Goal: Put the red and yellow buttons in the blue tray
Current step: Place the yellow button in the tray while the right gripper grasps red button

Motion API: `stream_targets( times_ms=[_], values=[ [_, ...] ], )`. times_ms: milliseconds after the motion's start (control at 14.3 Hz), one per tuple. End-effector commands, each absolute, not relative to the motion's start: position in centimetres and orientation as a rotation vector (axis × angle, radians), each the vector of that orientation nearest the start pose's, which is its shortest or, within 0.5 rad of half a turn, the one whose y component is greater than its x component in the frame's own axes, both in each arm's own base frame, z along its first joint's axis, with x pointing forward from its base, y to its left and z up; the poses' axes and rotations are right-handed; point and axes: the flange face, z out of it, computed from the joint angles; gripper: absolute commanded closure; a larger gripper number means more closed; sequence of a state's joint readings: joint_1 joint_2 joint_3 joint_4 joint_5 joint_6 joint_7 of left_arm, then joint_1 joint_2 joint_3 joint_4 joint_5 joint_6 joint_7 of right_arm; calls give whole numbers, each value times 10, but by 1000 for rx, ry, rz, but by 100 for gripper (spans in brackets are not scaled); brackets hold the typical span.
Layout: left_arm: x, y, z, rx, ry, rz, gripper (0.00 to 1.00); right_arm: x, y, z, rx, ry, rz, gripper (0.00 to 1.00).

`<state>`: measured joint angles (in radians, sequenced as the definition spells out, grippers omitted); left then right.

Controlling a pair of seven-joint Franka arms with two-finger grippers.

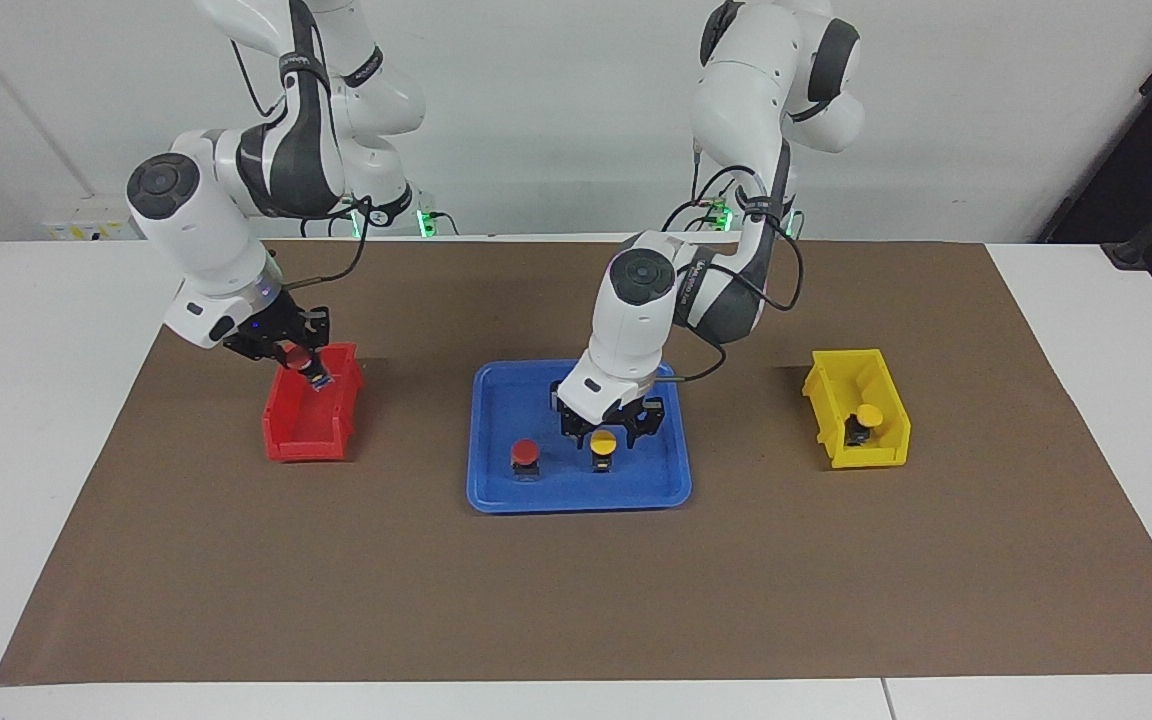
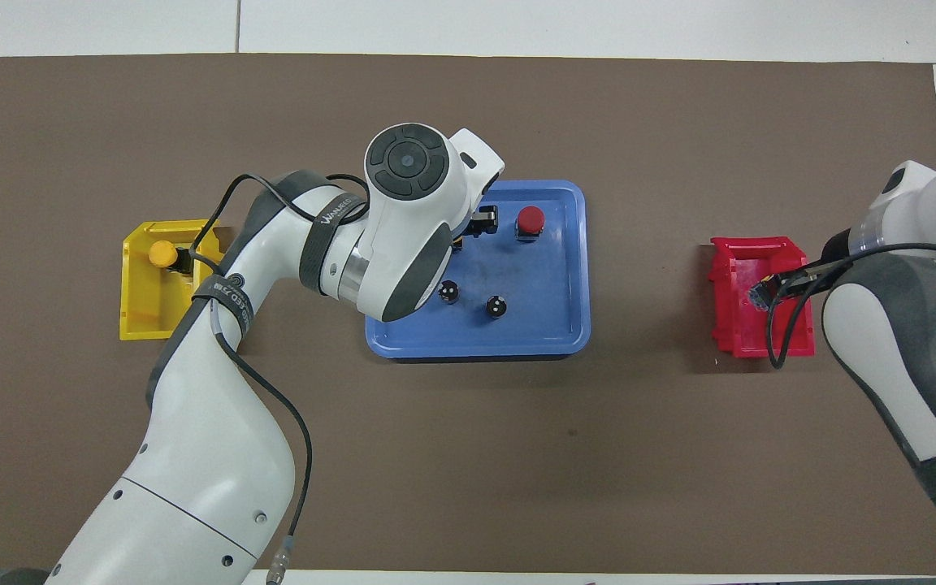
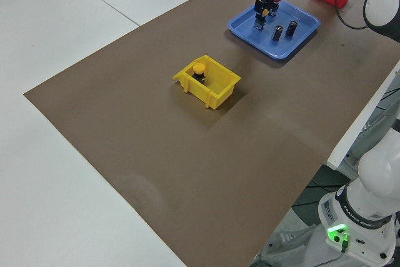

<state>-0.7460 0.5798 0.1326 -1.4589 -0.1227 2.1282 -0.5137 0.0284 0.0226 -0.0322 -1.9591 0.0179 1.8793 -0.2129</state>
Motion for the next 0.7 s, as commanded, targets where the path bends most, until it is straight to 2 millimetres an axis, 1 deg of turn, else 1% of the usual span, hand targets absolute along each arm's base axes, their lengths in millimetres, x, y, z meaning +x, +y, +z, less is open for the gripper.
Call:
stream_targets(
  times_ms=[0, 140, 209, 279, 349, 419, 488, 558, 628],
  values=[
    [581, -434, 373, -3189, 123, -77, 0, 581, 25, 488, -3096, -281, 170, 95],
    [589, -426, 403, -3205, 95, -74, 0, 597, 61, 509, -3108, -239, 151, 95],
    [595, -408, 422, -3227, 42, -58, 0, 601, 79, 517, -3113, -218, 136, 96],
    [604, -382, 447, -3251, -23, -55, 0, 604, 90, 522, -3113, -196, 122, 96],
    [608, -355, 462, -3244, -57, -30, 0, 607, 97, 524, -3096, -165, 113, 98],
    [610, -324, 468, -3219, -84, 34, 0, 613, 111, 529, -3069, -120, 96, 100],
    [612, -294, 474, -3199, -25, 80, 0, 618, 135, 532, -3074, -96, 91, 100],
    [613, -260, 476, -3187, 70, 133, 0, 625, 171, 529, -3084, -63, 121, 100],
    [613, -225, 477, -3187, 121, 166, 0, 635, 201, 535, -3084, -20, 90, 100]
  ],
)
